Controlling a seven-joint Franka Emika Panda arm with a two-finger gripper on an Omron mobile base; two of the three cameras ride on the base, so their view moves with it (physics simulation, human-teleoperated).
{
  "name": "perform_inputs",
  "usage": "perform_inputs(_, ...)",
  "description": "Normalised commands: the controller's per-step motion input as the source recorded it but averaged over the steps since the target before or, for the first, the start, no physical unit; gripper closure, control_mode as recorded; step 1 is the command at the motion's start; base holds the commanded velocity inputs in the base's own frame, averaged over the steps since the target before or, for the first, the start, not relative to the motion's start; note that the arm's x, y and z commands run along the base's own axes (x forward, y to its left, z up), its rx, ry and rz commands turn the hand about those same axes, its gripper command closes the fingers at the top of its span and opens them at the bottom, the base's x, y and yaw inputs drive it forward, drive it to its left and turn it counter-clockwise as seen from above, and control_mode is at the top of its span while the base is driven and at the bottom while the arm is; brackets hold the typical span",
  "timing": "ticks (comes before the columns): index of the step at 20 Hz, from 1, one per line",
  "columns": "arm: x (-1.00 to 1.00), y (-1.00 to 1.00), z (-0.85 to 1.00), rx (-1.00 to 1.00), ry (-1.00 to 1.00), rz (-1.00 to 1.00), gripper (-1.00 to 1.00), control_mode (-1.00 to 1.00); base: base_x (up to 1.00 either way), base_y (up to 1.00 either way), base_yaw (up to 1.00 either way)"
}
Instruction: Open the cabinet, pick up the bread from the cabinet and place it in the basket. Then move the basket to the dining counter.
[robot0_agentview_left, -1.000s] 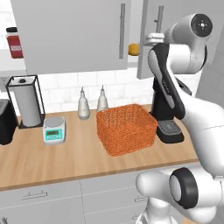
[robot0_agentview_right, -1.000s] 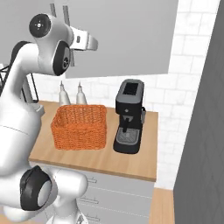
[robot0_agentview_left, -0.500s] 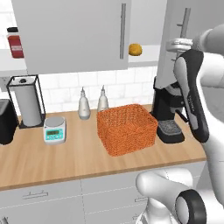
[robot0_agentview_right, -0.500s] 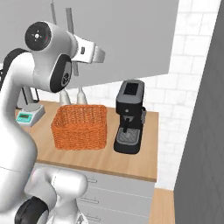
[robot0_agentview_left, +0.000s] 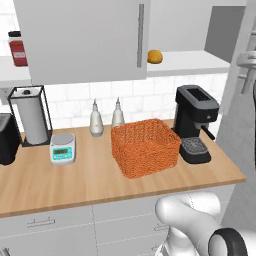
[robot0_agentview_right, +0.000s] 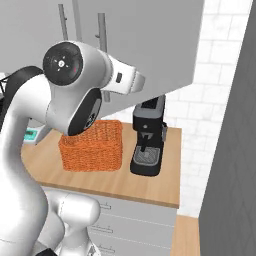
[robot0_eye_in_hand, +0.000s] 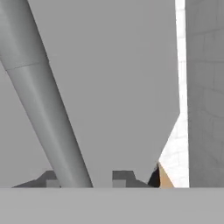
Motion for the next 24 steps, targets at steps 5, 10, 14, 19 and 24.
perform_inputs(5,-0.93,-1.0,-0.01,0.03,-0.07,-0.06,1.0,-1.0,0.0,0.0,0.0)
perform_inputs(10,-1.0,0.08,0.0,0.01,-0.31,-0.05,1.0,-1.0,0.0,0.0,0.0)
perform_inputs(14,-0.99,1.0,0.0,-0.01,-0.4,0.0,1.0,-1.0,0.0,0.0,0.0)
perform_inputs(19,-0.18,1.0,0.0,-0.07,-0.19,-0.04,1.0,-1.0,0.0,0.0,0.0)
perform_inputs(24,0.47,1.0,0.0,-0.05,-0.01,-0.08,1.0,-1.0,0.0,0.0,0.0)
